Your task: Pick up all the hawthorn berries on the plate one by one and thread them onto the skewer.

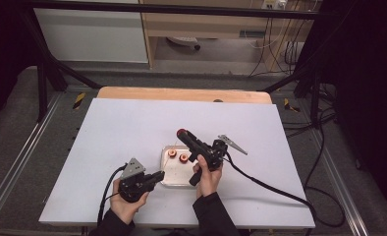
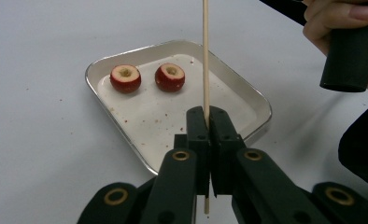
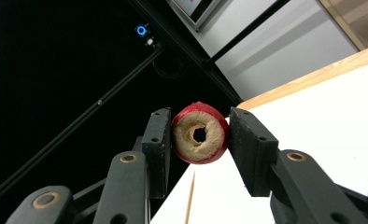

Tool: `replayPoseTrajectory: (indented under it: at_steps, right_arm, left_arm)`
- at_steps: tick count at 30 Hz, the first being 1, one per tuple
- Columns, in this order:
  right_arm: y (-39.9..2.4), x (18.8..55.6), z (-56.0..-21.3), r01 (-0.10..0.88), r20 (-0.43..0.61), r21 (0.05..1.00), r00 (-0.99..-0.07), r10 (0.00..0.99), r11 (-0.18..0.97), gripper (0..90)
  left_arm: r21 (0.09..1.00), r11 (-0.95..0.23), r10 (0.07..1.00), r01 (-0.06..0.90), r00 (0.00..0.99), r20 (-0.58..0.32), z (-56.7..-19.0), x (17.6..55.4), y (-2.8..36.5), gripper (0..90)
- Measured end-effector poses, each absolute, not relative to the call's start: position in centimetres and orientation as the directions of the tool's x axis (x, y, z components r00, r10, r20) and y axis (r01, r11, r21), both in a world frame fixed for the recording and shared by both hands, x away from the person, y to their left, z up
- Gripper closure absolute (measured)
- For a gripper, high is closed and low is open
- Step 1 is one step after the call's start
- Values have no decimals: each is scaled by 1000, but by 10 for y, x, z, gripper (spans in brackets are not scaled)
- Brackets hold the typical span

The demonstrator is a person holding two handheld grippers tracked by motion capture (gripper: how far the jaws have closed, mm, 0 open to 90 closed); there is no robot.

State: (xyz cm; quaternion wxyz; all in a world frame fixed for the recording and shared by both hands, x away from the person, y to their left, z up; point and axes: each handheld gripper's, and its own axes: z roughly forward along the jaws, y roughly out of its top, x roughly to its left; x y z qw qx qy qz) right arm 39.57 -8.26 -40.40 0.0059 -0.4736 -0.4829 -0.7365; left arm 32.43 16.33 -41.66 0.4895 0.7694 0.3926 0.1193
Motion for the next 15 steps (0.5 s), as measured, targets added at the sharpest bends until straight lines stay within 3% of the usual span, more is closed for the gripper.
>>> replayPoseTrajectory:
  at_steps: [15]
  right_arm:
    - [-79, 394, -411, 471, 714, 692, -560, 421, -547, 609]
  left_arm:
    - [850, -207, 721, 485, 662, -202, -416, 324, 163, 881]
